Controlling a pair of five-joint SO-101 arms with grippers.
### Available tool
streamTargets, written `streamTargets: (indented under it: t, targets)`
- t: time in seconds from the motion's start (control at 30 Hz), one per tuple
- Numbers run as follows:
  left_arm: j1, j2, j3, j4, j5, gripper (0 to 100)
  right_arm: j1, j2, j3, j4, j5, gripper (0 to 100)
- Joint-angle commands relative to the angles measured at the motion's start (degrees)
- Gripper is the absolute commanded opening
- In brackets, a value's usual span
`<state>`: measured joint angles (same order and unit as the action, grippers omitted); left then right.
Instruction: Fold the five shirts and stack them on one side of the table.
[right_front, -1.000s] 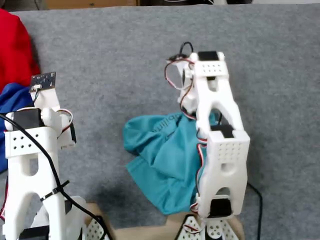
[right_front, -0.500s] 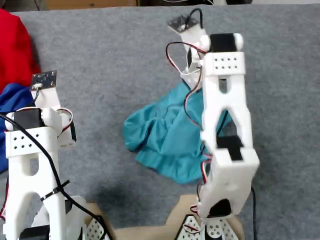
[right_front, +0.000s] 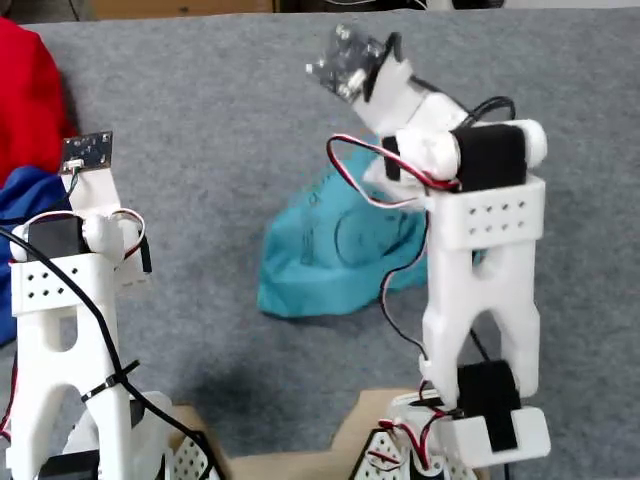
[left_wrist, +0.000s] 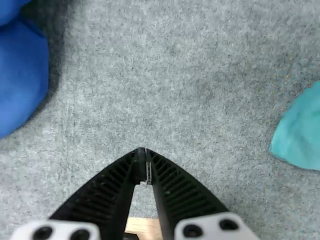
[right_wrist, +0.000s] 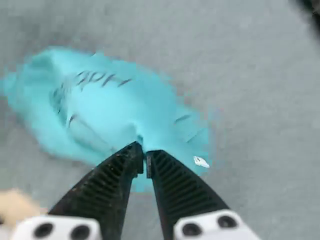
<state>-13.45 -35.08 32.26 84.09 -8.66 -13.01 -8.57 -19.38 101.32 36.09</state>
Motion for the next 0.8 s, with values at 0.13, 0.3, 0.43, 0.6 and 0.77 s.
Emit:
streamTargets:
  t: [0.13, 0.3, 0.43, 0.6, 0.77]
  targets:
    - [0.0, -1.01, -2.55, -0.88, -0.18, 2, 0.66, -2.51, 21.23, -5.98, 3.34, 0.6]
    - [0.62, -0.75, -6.51, -0.88, -0.09, 2, -2.59, -2.24, 29.85, -12.48, 3.34, 0.9]
    - [5.19, -0.75, -7.74, -0.88, -0.09, 2, -7.69, -2.42, 36.79, -18.73, 3.16, 6.4]
    - [10.64, -0.75, -7.3, -1.49, -0.09, 2, -11.03, -2.59, 43.47, -26.29, 3.25, 26.3]
    - [11.08, -0.66, -4.48, -10.55, 0.53, 2, -6.55, -2.68, 42.42, -26.2, 0.26, 37.7]
